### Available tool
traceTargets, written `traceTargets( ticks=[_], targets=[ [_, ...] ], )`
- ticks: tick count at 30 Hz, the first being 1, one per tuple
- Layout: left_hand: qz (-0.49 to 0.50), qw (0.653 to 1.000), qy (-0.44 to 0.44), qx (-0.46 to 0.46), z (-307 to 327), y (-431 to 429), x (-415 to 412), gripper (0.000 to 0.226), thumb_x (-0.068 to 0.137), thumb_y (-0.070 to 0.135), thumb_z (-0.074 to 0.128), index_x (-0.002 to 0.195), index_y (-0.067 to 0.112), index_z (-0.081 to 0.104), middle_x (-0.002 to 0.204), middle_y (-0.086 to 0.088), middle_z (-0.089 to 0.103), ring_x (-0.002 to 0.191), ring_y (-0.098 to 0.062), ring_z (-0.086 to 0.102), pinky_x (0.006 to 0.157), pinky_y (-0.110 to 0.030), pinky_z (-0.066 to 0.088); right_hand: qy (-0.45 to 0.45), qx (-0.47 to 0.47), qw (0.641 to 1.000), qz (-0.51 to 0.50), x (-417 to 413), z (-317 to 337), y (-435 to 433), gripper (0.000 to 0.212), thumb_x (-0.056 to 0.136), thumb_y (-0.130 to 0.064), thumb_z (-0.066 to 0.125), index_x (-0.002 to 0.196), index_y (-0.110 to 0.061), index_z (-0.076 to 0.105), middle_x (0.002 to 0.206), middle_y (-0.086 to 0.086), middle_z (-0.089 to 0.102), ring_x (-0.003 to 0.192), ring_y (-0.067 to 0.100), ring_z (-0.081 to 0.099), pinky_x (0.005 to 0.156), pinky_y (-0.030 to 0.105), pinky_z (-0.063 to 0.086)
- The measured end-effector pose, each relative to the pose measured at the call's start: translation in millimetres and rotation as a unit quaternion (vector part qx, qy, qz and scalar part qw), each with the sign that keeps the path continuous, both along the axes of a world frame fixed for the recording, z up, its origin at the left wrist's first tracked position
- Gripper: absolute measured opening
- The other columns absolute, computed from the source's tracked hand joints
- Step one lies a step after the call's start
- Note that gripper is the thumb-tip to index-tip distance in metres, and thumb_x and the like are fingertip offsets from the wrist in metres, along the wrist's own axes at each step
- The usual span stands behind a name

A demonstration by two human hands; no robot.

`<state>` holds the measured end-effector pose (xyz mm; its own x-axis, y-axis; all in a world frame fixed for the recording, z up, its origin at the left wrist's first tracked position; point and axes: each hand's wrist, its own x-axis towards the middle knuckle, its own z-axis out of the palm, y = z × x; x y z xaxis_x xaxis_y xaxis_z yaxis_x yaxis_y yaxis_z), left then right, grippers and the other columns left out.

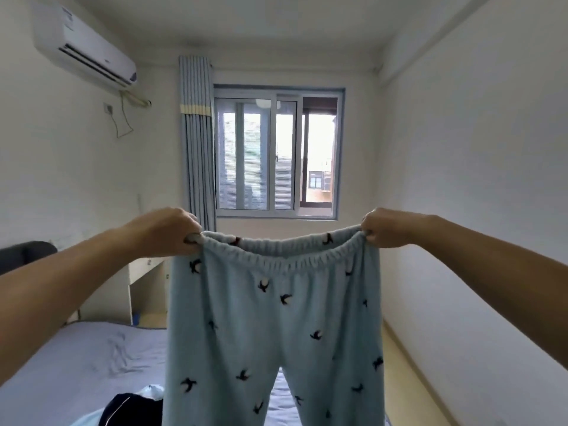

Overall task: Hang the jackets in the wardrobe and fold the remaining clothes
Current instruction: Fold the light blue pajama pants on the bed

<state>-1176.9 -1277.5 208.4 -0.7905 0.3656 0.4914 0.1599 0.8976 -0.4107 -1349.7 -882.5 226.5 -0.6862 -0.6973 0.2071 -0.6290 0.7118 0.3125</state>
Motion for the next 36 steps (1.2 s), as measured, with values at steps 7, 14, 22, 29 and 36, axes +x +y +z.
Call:
traceTargets(
  ticks=[7,14,22,29,36],
  targets=[
    [-0.039,0.984,0.076,0.155,31,6,4,0.052,0.071,0.016,0.081,0.056,0.037,0.036,0.052,0.019,0.043,0.048,-0.003,0.043,0.048,-0.019,0.033,-0.008,-0.172,0.985,0.019,-9,23,33,0.022,0.079,0.003,0.053,0.060,-0.008,0.055,0.071,0.009,0.060,0.071,0.026,0.055,0.064,0.034,0.041],
    [-0.019,0.998,-0.022,0.061,8,-3,-1,0.045,0.080,0.036,0.073,0.054,0.039,0.036,0.058,0.016,0.045,0.053,-0.005,0.048,0.054,-0.017,0.037,-0.049,-0.182,0.982,-0.022,-7,9,50,0.036,0.085,-0.012,0.052,0.051,-0.016,0.043,0.054,0.000,0.046,0.054,0.013,0.038,0.055,0.031,0.030],
    [-0.104,0.951,0.112,0.270,1,6,6,0.030,0.062,0.004,0.086,0.071,0.020,0.062,0.057,0.013,0.053,0.051,0.001,0.051,0.047,-0.010,0.043,-0.072,-0.206,0.975,0.043,1,12,47,0.034,0.083,-0.021,0.062,0.053,-0.017,0.046,0.060,0.003,0.051,0.059,0.015,0.041,0.057,0.028,0.034],
    [-0.018,0.954,0.040,0.297,3,10,6,0.043,0.072,0.010,0.081,0.083,0.036,0.049,0.068,0.005,0.059,0.056,-0.012,0.053,0.052,-0.021,0.043,-0.102,-0.317,0.940,0.069,11,13,51,0.027,0.087,-0.016,0.066,0.062,-0.014,0.056,0.060,0.000,0.049,0.057,0.011,0.042,0.054,0.021,0.034],
    [0.054,0.780,-0.134,0.609,-20,28,-7,0.021,0.081,0.024,0.067,0.099,0.014,0.067,0.092,-0.012,0.066,0.086,-0.025,0.061,0.064,-0.029,0.049,-0.201,-0.490,0.848,-0.015,-8,-35,42,0.013,0.091,-0.013,0.053,0.078,-0.011,0.058,0.077,0.007,0.053,0.071,0.018,0.049,0.060,0.032,0.045]
  ],
)
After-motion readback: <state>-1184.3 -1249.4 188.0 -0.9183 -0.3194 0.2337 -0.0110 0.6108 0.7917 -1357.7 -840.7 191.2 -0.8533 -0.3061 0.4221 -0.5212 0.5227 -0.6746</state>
